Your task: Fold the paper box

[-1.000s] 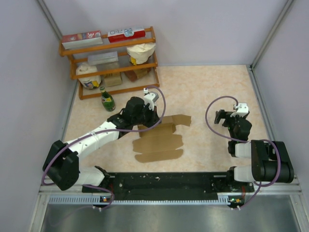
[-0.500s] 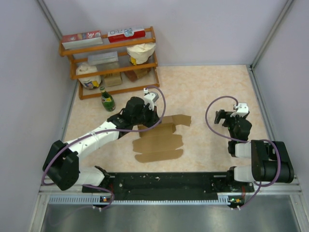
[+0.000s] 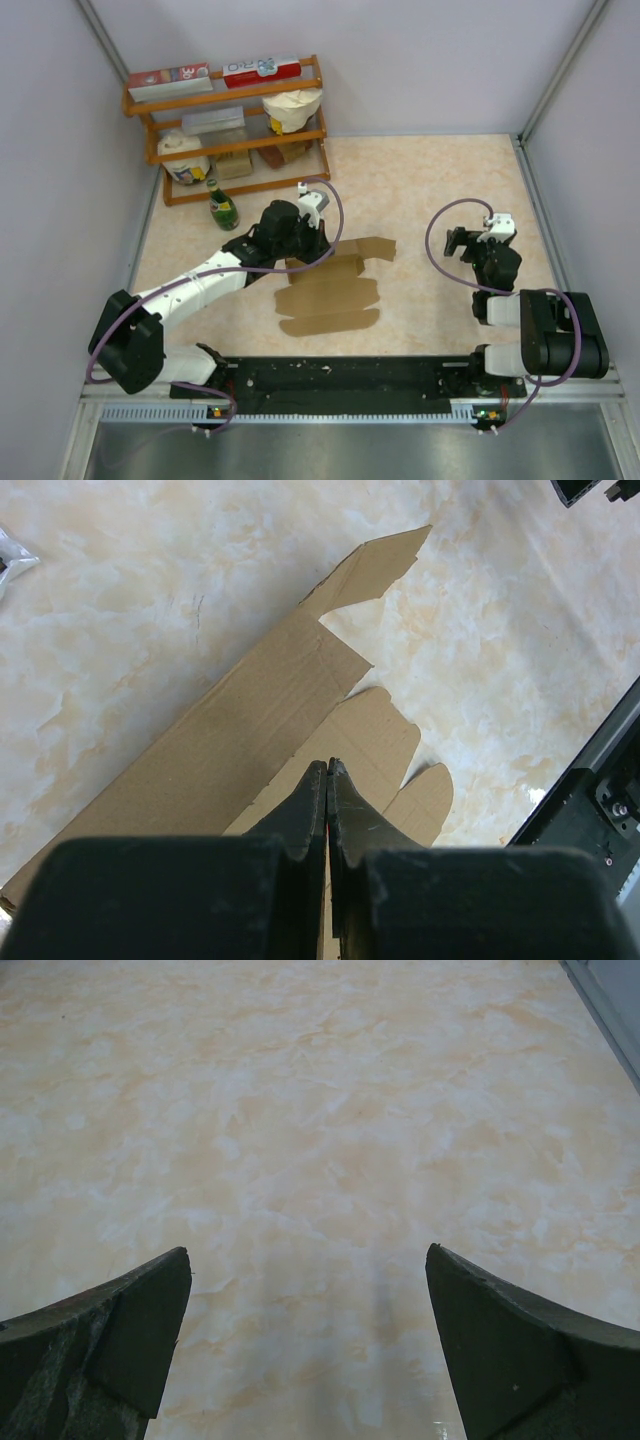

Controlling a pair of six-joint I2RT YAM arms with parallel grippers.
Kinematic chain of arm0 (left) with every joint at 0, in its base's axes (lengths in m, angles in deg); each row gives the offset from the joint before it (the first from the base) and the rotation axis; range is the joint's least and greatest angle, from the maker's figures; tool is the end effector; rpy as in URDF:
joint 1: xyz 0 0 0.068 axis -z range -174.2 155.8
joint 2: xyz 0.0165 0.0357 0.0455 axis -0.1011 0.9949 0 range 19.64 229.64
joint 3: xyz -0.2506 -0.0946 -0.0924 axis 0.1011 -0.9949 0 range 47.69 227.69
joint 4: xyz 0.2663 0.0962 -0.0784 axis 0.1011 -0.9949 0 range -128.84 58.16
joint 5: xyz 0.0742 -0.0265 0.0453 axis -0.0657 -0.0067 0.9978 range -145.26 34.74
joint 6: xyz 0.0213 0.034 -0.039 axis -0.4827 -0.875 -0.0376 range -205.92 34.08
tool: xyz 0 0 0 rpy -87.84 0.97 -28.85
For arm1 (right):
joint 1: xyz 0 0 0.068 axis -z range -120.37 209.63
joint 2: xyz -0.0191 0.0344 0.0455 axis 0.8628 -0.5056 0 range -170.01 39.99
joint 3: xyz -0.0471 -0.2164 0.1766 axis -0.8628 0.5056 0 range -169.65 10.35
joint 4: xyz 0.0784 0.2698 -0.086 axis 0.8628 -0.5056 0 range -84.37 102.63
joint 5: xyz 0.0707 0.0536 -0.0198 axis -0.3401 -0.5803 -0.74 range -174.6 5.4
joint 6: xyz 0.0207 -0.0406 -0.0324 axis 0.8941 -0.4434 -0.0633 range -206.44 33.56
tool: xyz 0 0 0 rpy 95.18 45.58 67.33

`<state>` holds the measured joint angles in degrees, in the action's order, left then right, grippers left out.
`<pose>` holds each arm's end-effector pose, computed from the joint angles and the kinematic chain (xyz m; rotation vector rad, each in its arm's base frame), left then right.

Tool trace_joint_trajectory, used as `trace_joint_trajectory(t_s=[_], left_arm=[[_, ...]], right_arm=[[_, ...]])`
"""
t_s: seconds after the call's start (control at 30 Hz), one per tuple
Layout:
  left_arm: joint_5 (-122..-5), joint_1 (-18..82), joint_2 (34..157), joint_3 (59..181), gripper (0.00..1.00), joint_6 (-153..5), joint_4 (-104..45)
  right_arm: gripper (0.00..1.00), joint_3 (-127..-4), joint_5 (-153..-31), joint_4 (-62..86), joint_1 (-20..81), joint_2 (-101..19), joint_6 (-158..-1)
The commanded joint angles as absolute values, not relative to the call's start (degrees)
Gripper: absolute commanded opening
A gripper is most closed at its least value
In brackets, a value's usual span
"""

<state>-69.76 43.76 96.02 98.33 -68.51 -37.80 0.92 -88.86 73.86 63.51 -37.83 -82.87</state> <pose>0.2523 -0.2091 0.2549 0.5501 2.1523 -0.8239 0.2319 -0.0129 0.1305 0.0547 1.6949 0.0591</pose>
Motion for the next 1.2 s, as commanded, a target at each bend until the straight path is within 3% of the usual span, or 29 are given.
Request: trace_joint_trajectory(t_s=[0.0,1.17], left_arm=[[-69.9,43.9,95.6,100.0,0.0,-69.5,-35.3],[-69.7,43.9,93.9,100.5,0.0,-71.2,-35.4]], right_arm=[[0.99,-0.8,-89.6,76.4,63.1,-38.1,-83.2],[0.99,-0.8,-89.6,76.4,63.1,-38.1,-83.1]])
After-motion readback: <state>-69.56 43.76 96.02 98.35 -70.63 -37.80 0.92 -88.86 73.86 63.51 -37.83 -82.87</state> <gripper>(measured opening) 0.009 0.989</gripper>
